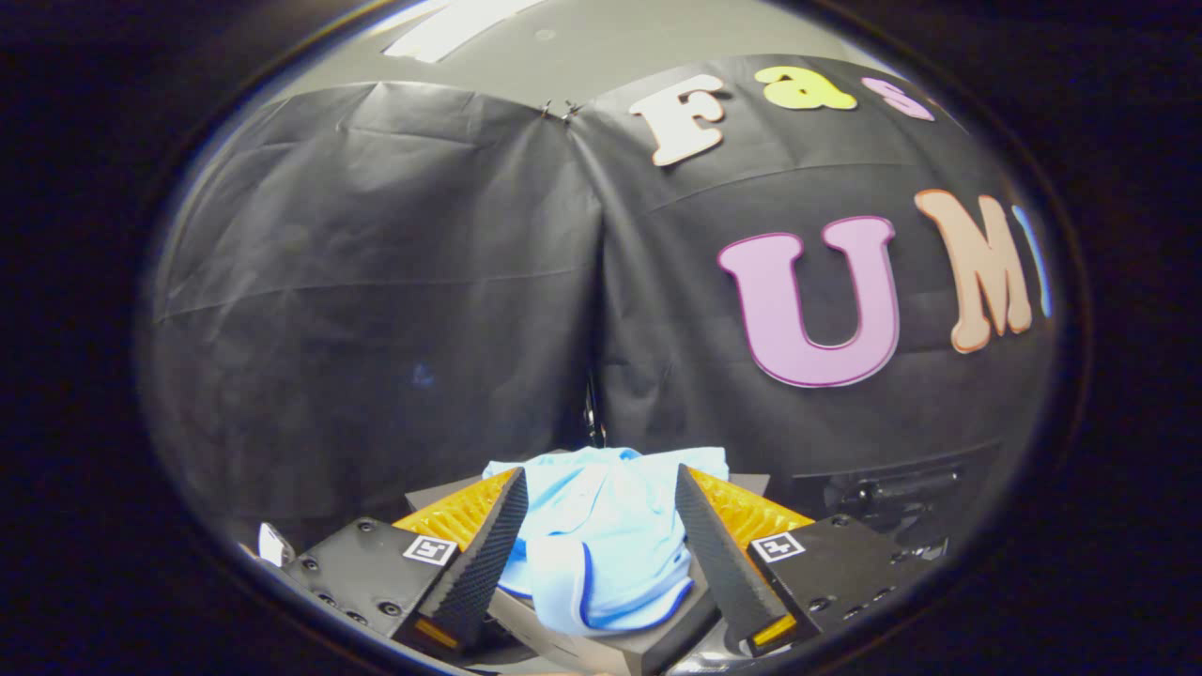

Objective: Put the clothes into the washing machine and then close the washing machine lid.

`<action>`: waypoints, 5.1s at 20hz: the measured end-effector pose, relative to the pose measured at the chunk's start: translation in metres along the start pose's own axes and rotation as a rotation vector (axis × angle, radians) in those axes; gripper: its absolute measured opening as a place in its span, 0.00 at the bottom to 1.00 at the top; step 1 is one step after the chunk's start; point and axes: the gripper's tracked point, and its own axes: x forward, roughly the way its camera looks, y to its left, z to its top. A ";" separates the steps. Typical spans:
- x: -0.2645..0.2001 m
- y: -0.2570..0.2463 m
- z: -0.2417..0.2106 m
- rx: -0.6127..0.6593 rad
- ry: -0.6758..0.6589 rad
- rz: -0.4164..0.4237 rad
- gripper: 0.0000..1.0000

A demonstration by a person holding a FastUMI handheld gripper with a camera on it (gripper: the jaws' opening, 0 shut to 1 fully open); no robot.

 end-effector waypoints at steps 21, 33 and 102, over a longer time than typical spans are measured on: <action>0.062 -0.007 -0.105 -0.064 0.323 -0.055 0.96; 0.066 0.009 -0.102 -0.171 0.295 -0.066 0.06; -0.061 -0.292 -0.162 -0.076 0.305 -0.677 0.98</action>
